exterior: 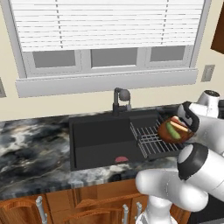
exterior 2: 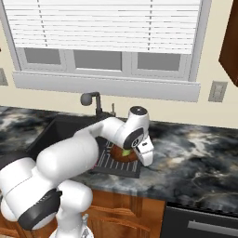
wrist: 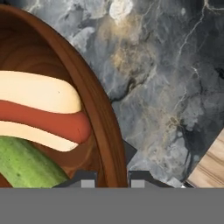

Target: Dump the cucumber and hot dog from the bowl so the bowl can be washed. Place the bowl in the sink after clearing the leftovers.

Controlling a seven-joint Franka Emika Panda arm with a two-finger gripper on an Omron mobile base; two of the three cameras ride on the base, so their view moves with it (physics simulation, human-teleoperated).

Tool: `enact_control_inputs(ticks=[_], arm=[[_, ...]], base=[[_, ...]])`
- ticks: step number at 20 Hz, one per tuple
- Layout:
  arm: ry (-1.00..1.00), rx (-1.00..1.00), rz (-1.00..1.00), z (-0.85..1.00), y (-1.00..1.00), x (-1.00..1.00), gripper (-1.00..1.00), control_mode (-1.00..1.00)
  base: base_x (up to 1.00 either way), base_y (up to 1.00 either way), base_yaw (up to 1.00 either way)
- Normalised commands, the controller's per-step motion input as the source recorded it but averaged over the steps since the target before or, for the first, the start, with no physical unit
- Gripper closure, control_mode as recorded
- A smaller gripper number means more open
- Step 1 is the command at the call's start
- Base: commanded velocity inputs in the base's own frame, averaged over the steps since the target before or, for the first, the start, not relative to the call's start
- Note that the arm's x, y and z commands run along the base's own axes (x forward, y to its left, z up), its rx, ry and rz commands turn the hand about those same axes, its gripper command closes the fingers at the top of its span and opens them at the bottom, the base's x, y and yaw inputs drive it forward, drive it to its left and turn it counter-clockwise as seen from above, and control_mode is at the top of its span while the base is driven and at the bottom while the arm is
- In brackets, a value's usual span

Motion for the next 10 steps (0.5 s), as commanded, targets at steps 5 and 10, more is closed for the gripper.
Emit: enact_control_inputs(ticks=[5,10], arm=[[0.00,-0.01,0.00,-0.02,0.00,0.00,1.00,-1.00],[0.00,-0.09,0.00,-0.01,0.00,0.12,1.00,-1.00]], base=[[0.00,0.00,0.00],[0.00,0.00,0.00]])
